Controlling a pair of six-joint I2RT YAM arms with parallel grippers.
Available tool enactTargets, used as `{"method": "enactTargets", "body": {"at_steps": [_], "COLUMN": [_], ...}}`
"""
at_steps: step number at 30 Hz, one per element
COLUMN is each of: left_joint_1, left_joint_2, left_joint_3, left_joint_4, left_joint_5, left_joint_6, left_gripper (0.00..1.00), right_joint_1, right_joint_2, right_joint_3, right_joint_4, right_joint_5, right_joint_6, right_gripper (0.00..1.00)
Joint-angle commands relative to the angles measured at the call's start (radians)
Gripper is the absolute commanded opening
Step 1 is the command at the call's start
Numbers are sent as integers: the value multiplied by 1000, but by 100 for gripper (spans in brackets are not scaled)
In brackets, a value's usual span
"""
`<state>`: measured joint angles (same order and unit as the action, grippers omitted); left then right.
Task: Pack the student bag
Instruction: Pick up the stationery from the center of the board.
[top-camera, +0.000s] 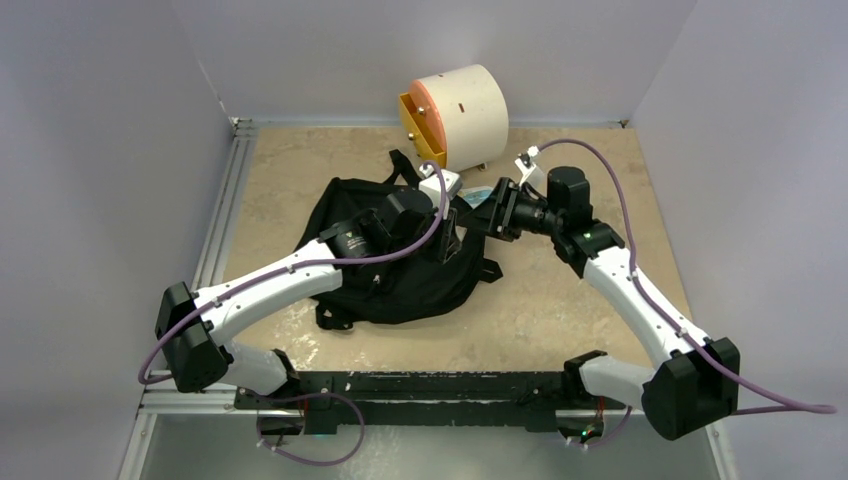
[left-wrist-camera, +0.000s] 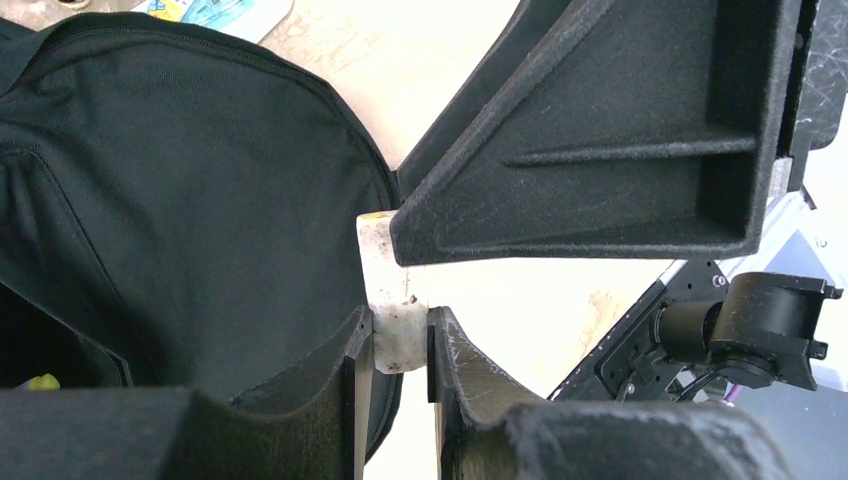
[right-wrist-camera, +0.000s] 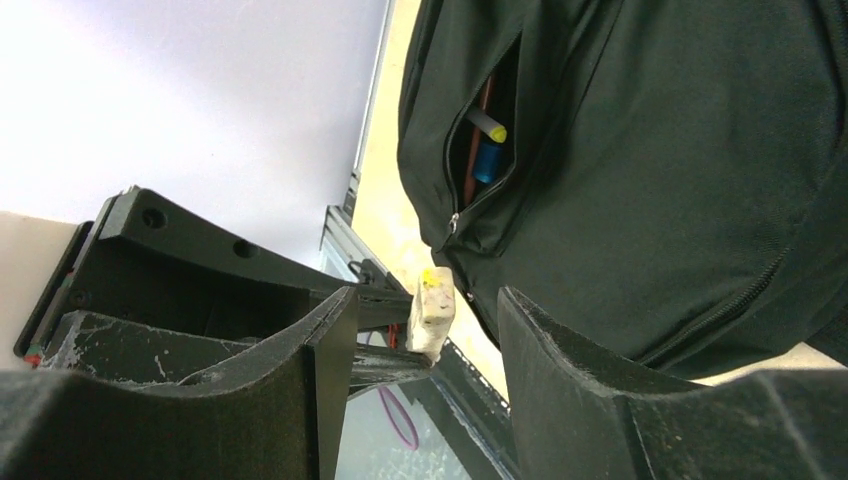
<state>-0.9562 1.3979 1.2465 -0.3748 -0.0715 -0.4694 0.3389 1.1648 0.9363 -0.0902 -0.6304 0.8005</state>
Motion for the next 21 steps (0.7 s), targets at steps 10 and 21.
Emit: {"method": "enactTargets", "body": {"at_steps": [10, 21], "left_joint_1": [0, 0], "left_joint_2": [-16, -22], "left_joint_3": [24, 13], "left_joint_4": [86, 81], "left_joint_5": [10, -2], "left_joint_6": [25, 46], "left_gripper": [11, 24], "right_joint_1": [9, 9], "right_joint_2": [-11, -20], "right_joint_3": [-41, -80], "right_joint_4": [120, 202], "right_joint_5": [-98, -61], "right_joint_6": [32, 111], "right_gripper": [43, 14]}}
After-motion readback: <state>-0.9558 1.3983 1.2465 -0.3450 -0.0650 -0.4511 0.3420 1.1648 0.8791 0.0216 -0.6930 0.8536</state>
